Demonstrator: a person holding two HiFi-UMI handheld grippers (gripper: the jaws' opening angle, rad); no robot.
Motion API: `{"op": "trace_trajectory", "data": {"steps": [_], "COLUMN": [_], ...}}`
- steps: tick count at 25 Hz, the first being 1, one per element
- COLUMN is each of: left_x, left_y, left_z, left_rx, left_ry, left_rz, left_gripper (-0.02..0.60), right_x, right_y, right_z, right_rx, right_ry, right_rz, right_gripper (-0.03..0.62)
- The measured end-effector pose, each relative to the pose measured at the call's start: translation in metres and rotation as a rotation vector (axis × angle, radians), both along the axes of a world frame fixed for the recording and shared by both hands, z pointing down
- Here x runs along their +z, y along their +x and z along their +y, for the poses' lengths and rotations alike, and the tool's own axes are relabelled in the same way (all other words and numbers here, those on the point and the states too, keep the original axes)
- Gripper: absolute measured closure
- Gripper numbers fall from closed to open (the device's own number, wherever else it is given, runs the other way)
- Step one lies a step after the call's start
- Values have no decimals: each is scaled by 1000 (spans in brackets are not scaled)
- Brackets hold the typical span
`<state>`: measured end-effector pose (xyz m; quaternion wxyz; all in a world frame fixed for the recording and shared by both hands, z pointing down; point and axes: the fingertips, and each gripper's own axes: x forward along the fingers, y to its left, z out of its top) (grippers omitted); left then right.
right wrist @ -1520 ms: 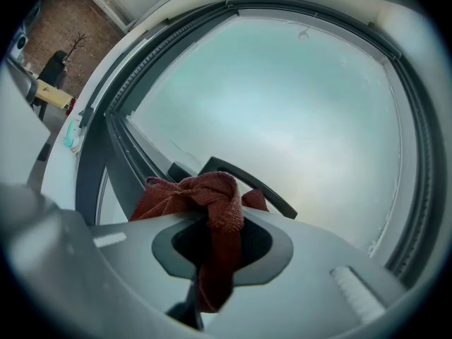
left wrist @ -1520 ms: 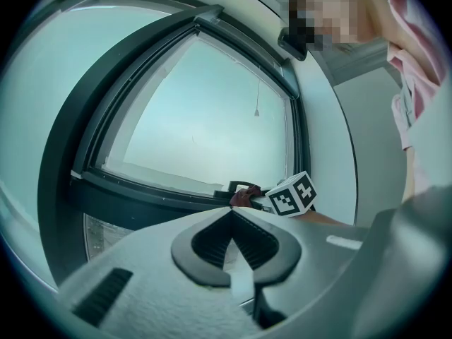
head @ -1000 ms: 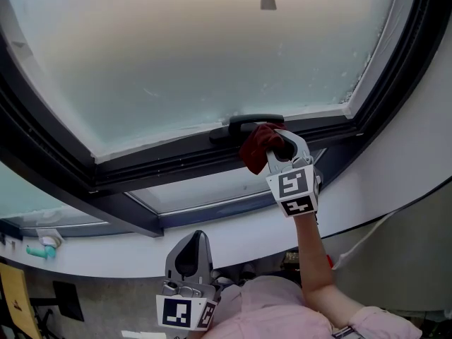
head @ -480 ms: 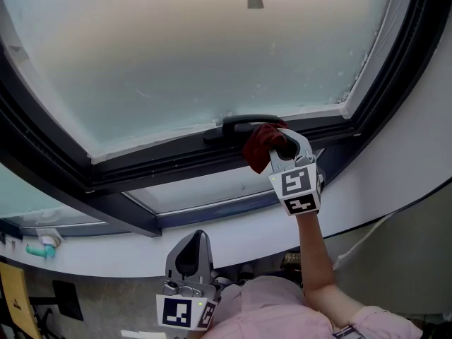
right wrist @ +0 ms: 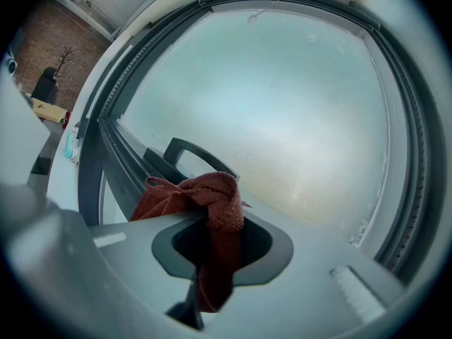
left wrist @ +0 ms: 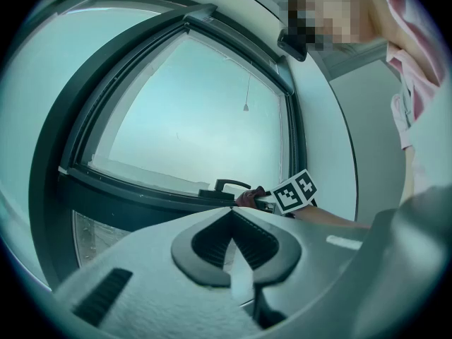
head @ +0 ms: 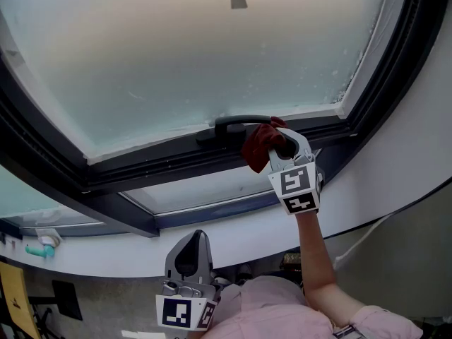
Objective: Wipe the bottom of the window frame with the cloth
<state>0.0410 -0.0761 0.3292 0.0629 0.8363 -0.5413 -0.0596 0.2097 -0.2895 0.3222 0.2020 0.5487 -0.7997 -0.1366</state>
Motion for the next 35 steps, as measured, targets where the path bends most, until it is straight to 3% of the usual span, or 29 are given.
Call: {"op": "trace_trajectory", "data": {"steps": [35], "left_x": [-1], "left_y": [20], "left_z": [9], "left_rx": [-41], "left_ry": [20], "left_rz": [-4], "left_gripper": [586], "right_x": [1], "right_y": [53], "right_z": [-7], "right_rx": [48], "right_ry": [-10], "right_rz": [-35], "right_gripper": [528]}}
